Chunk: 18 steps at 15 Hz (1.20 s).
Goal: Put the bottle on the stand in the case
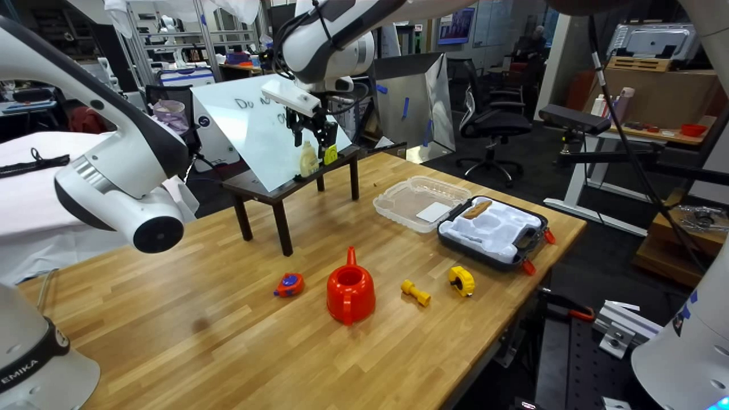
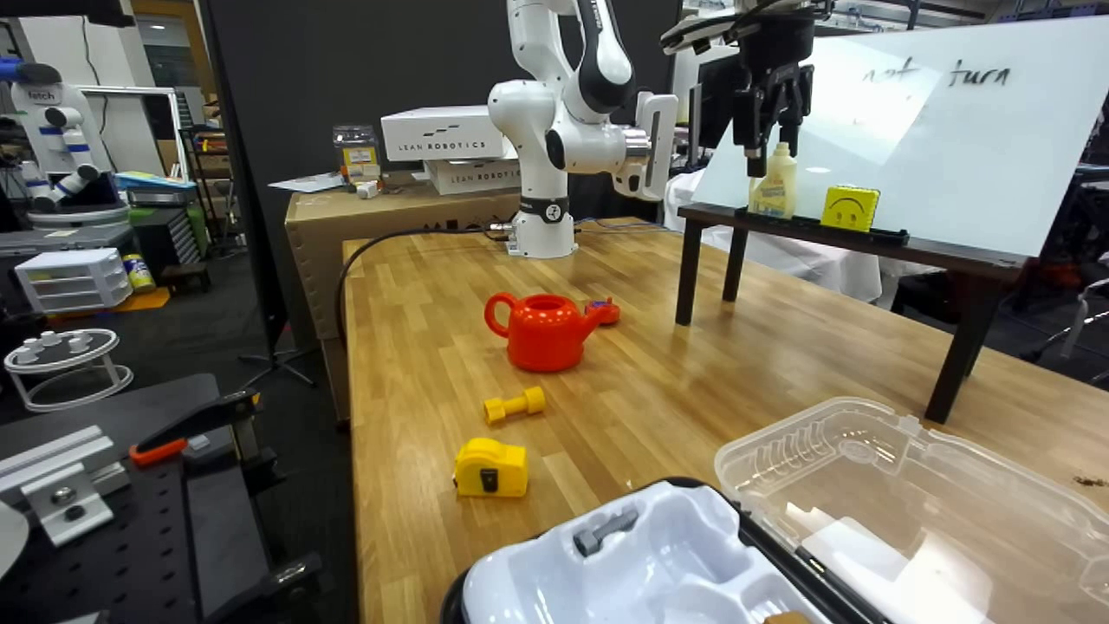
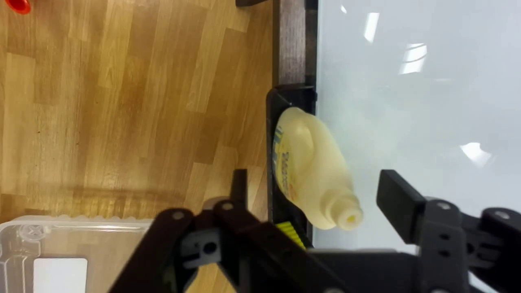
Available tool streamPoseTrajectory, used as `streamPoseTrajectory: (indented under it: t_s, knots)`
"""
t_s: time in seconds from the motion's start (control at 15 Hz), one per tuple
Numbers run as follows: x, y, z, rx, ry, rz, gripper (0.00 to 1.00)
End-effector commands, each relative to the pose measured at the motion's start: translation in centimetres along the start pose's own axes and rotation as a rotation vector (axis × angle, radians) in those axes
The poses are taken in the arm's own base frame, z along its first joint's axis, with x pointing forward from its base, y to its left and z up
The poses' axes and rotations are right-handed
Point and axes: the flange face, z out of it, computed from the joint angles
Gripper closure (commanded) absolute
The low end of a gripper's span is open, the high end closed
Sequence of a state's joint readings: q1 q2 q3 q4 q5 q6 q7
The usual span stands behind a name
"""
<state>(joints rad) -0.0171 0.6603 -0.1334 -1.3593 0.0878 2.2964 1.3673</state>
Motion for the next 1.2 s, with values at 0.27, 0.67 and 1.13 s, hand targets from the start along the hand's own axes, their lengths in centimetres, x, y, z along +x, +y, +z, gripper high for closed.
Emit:
streamPoseTrajectory:
  t_s: [0.27,0.67,1.13]
  knots:
    - [0.1,-0.7,0.5,-0.042,-0.006,0.007,0.76]
    - [0.1,-1.2,-0.3,-0.027,-0.009,0.003,0.92]
    - [1.0,-1.0,-3.7,0.027,-0.027,0.041,0.92]
